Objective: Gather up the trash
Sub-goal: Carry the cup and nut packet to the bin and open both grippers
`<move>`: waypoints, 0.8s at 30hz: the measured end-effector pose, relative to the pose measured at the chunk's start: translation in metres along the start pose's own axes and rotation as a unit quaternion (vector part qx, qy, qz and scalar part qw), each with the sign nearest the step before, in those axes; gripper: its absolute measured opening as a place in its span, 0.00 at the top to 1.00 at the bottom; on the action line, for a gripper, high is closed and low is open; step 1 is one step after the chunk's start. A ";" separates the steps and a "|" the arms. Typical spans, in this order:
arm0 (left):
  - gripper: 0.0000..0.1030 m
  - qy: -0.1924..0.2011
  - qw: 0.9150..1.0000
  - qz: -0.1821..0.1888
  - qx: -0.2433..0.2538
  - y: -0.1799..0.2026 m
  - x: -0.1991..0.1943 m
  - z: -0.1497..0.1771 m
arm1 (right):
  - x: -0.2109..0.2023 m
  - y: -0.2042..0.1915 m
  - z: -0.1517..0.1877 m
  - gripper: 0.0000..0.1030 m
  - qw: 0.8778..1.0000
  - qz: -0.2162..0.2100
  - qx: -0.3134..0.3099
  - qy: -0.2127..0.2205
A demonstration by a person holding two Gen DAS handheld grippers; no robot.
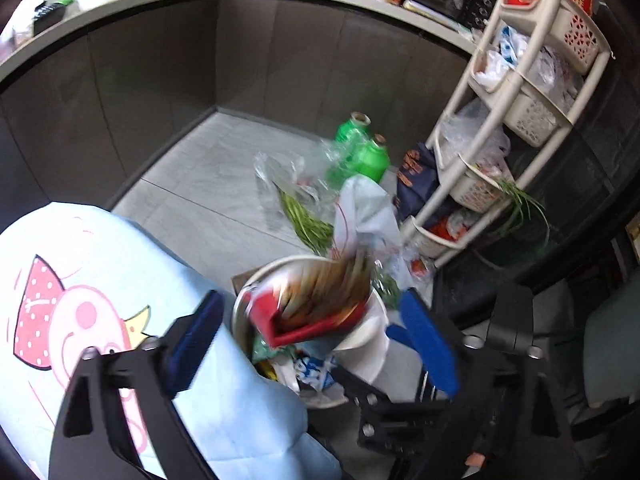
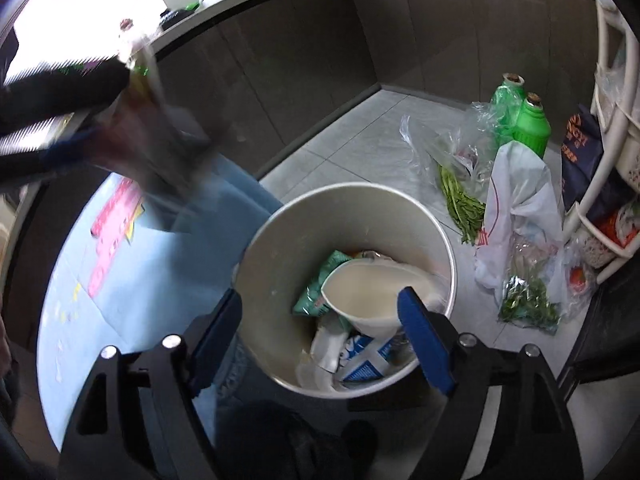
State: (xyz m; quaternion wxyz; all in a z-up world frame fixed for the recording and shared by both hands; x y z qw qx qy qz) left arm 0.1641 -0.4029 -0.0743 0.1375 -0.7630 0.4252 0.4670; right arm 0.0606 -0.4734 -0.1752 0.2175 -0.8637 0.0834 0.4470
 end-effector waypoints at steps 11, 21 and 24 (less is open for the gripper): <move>0.08 0.019 0.999 -0.023 -0.036 -0.017 -0.012 0.004 | -0.008 0.000 0.015 0.03 1.000 0.001 -0.018 -0.006; 0.08 0.048 0.997 -0.044 -0.046 -0.023 -0.050 0.012 | -0.036 -0.016 0.011 0.03 0.999 0.014 -0.032 0.011; 0.08 0.062 0.994 -0.073 -0.057 -0.029 -0.073 0.020 | -0.051 -0.024 0.006 0.03 0.998 0.035 -0.041 0.021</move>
Point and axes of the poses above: each gripper's, at about its wrist camera, not at the fingertips, and x roughly the way its jaws point, y to its right, z to its underside, the point moved 3 cm from there along x, roughly the way its jaws point, and after that the axes turned 4 degrees about -y, right-handed, at the moved point
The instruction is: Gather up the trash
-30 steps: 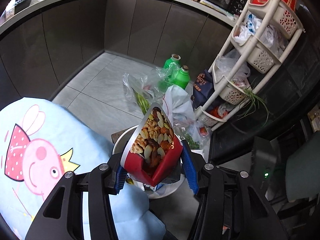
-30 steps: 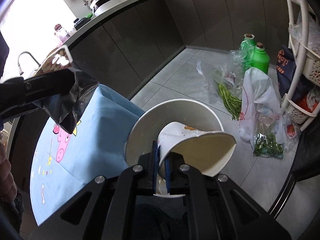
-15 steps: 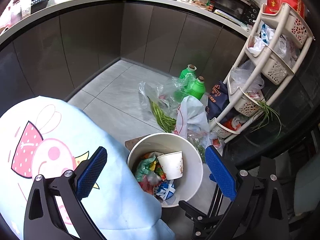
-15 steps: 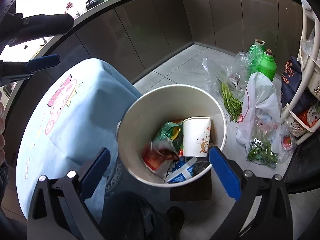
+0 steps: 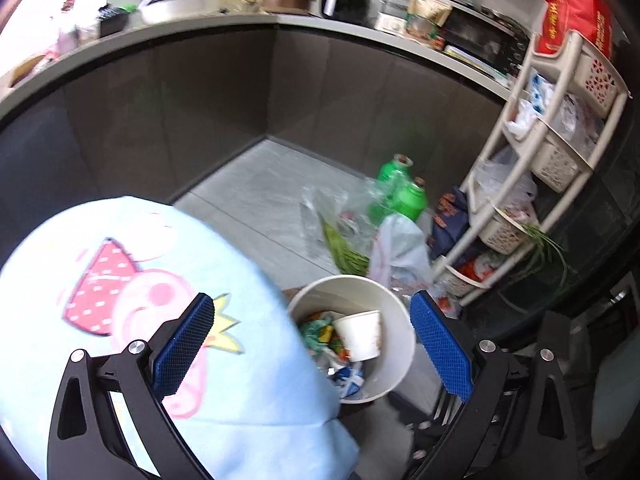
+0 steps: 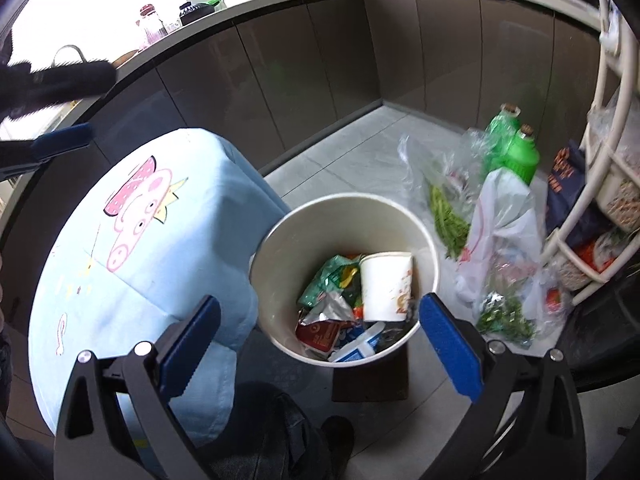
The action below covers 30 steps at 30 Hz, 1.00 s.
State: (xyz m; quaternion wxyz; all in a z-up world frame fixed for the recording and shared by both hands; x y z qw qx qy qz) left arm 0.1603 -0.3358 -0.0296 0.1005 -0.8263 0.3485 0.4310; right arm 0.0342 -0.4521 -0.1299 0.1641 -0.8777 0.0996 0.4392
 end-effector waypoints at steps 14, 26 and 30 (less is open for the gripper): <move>0.08 0.016 0.989 -0.109 -0.100 -0.076 -0.094 0.060 | -0.081 -0.072 -0.018 0.03 0.996 0.055 -0.053 0.046; 0.08 0.004 0.968 -0.193 -0.162 -0.153 -0.147 0.130 | -0.101 -0.191 -0.016 0.03 0.991 0.052 -0.114 0.051; 0.08 0.004 0.961 -0.210 -0.180 -0.173 -0.161 0.144 | -0.102 -0.220 -0.017 0.03 0.989 0.052 -0.131 0.053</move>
Point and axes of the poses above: each gripper's, at about its wrist camera, not at the fingertips, and x roughly the way its jaws point, y to its right, z to its underside, the point moved 3 cm from there along x, roughly the way its jaws point, and after that the axes turned 4 degrees about -y, right-handed, at the moved point
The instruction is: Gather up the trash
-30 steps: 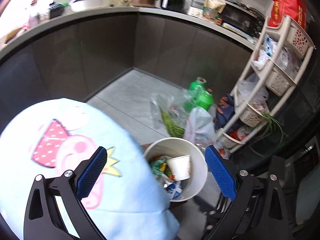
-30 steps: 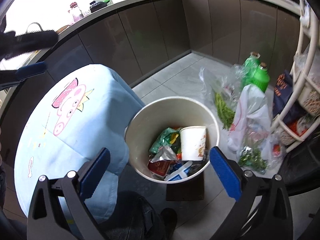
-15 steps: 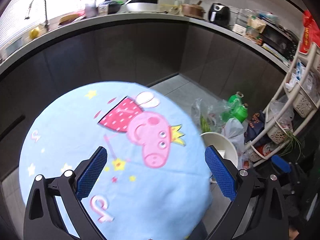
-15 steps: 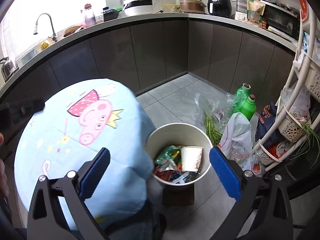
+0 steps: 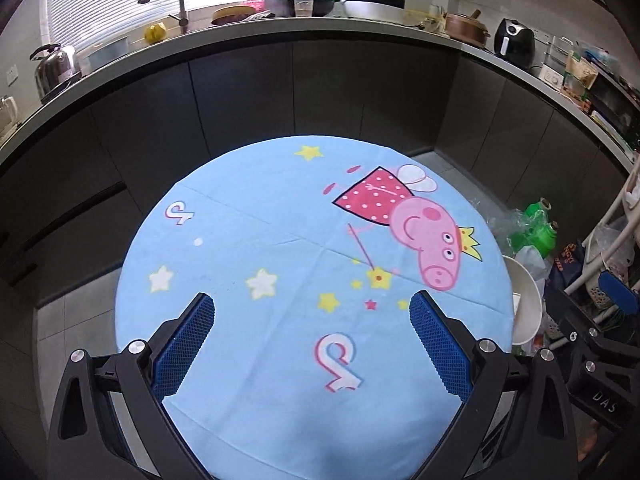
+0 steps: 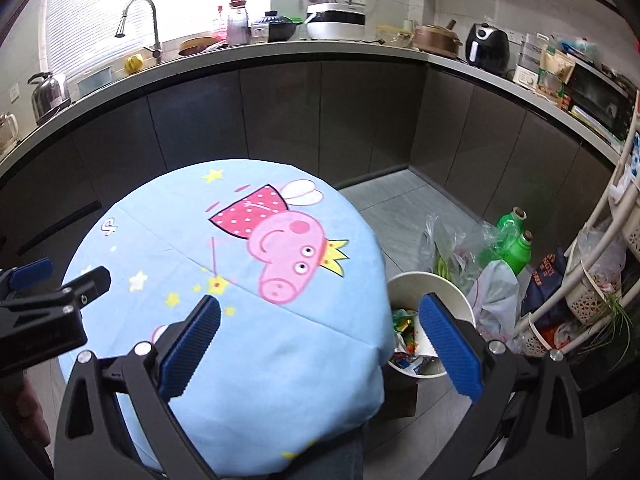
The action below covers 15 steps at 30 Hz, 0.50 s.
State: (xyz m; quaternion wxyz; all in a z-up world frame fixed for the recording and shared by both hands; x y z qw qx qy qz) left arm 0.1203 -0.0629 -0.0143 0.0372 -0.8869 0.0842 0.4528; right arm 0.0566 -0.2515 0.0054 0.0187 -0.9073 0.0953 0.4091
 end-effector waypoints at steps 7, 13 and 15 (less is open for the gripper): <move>0.08 -0.006 1.000 -0.016 -0.025 -0.034 0.001 0.004 | 0.002 -0.025 -0.014 0.03 1.000 -0.005 -0.008 0.005; 0.08 -0.011 0.999 -0.017 -0.033 -0.042 0.005 0.003 | 0.010 -0.034 -0.018 0.03 1.000 -0.006 -0.018 -0.003; 0.08 -0.012 0.999 -0.015 -0.032 -0.041 0.006 0.003 | 0.012 -0.034 -0.019 0.03 1.000 -0.007 -0.018 -0.005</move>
Point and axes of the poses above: each gripper's, at about its wrist camera, not at the fingertips, and x roughly the way its jaws point, y to its right, z to its underside, the point moved 3 cm from there along x, roughly the way its jaws point, and after that the axes turned 4 degrees about -y, right-handed, at the moved point
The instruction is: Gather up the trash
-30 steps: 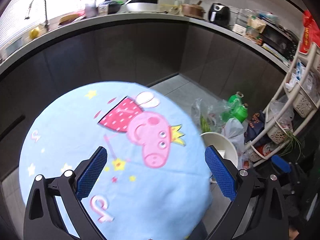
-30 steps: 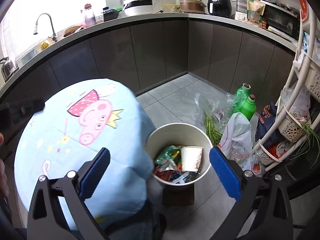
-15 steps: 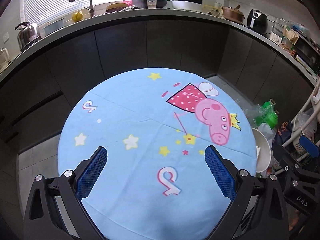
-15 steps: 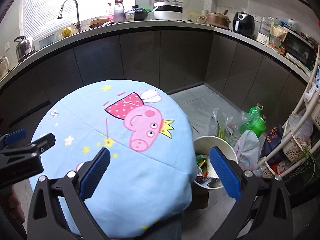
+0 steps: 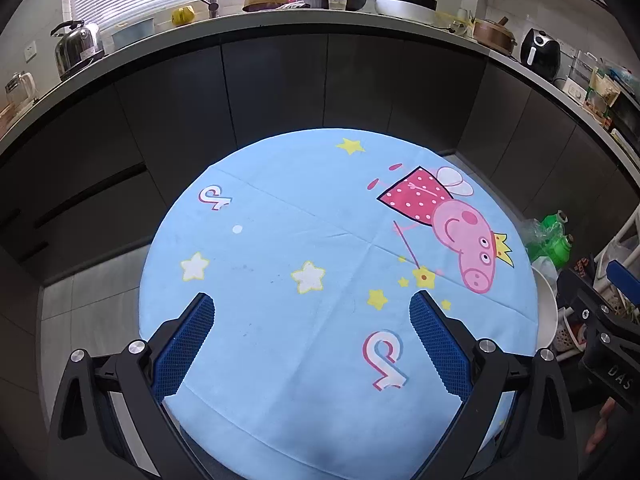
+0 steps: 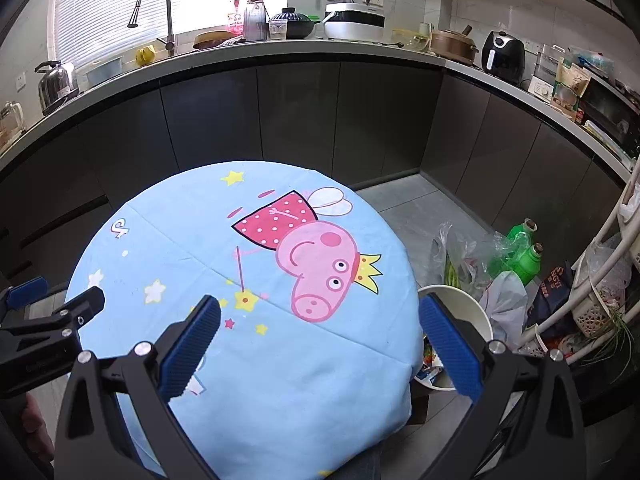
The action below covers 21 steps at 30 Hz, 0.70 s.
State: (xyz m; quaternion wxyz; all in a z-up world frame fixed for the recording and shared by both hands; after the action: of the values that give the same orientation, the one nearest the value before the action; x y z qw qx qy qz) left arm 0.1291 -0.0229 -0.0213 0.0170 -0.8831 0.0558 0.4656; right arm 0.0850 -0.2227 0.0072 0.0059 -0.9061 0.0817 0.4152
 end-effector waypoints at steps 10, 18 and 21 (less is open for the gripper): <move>0.08 -0.003 1.000 0.005 0.002 0.005 0.002 -0.001 | 0.000 0.007 0.002 0.03 1.000 0.002 0.005 0.000; 0.08 -0.002 1.000 0.008 0.002 0.006 0.001 -0.001 | 0.000 0.007 0.002 0.03 1.000 0.001 0.004 0.000; 0.08 -0.003 1.000 0.010 0.001 0.006 0.001 -0.001 | 0.000 0.006 0.002 0.03 1.000 0.002 0.004 0.001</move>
State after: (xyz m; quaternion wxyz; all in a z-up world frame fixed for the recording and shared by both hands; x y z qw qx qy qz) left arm 0.1301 -0.0290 -0.0211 0.0138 -0.8813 0.0650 0.4679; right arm 0.0825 -0.2288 0.0057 0.0084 -0.9061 0.0848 0.4143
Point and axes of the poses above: each gripper's, at about its wrist camera, not at the fingertips, and x roughly the way its jaws point, y to its right, z to its underside, the point moved 3 cm from there along x, roughly the way its jaws point, and after that the axes turned 4 degrees about -y, right-handed, at the moved point
